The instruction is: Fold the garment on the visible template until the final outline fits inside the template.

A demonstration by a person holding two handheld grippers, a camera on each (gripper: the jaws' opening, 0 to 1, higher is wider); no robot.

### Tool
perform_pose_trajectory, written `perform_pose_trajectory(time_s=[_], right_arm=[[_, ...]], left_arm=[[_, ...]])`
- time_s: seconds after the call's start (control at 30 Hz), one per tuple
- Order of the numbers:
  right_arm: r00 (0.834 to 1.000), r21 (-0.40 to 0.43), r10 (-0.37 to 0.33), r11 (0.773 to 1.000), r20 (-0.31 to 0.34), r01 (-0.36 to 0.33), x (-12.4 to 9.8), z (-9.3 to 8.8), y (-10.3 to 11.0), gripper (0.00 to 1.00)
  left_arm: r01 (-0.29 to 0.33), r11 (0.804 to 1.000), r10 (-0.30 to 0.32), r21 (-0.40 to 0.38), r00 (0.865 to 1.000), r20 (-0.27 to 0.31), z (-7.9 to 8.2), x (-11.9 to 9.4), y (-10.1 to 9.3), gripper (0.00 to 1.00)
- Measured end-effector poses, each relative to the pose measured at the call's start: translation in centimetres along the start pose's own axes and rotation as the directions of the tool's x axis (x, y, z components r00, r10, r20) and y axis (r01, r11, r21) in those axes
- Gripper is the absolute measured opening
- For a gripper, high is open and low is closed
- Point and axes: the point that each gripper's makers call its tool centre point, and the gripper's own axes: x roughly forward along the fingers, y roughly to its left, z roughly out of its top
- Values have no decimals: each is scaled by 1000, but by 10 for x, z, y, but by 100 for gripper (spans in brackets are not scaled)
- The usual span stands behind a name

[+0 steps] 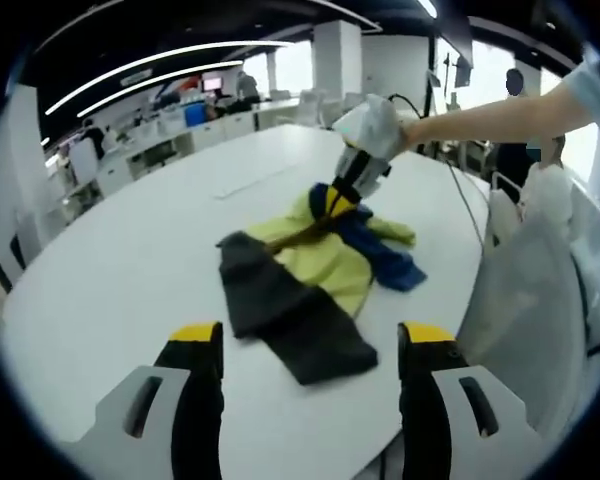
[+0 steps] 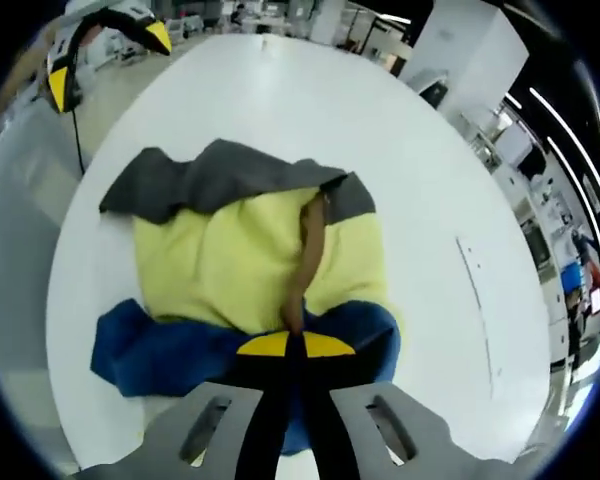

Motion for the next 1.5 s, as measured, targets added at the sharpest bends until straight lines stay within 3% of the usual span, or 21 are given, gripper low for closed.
perform_pose_trajectory(time_s=[0.57, 0.8, 0.9, 0.97, 1.07, 1.2, 1.3, 1.4, 1.5], right_arm=[[990, 31, -103, 994, 98, 101, -42, 19, -9, 3], [984, 34, -127, 992, 124, 124, -57, 26, -11, 3], [981, 27, -141, 990, 134, 139, -63, 28, -14, 3], [979, 34, -146, 989, 140, 142, -67, 29, -16, 3], [977, 32, -156, 988, 148, 153, -73, 31, -17, 3], [975, 25, -163, 987, 148, 161, -76, 31, -18, 3], [975, 23, -161, 987, 150, 160, -78, 31, -16, 3], [975, 19, -164, 986, 153, 163, -81, 32, -16, 3], [973, 17, -168, 986, 157, 167, -84, 33, -16, 3]], left_arm=[[-23, 997, 22, 77, 1000, 17, 15, 31, 5, 64], [-51, 993, 46, 106, 998, 42, 23, 44, 11, 56], [-40, 998, 39, 57, 999, 20, 20, 53, 14, 50], [-49, 996, 46, 80, 999, 27, 20, 59, 18, 48], [-68, 991, 67, 117, 998, 14, 19, 66, 24, 45], [-99, 984, 93, 151, 995, 46, 28, 74, 31, 34], [-109, 977, 102, 184, 994, 48, 31, 82, 36, 32], [-127, 961, 121, 244, 992, 41, 32, 90, 43, 30], [-156, 934, 145, 322, 988, 58, 38, 97, 49, 26]])
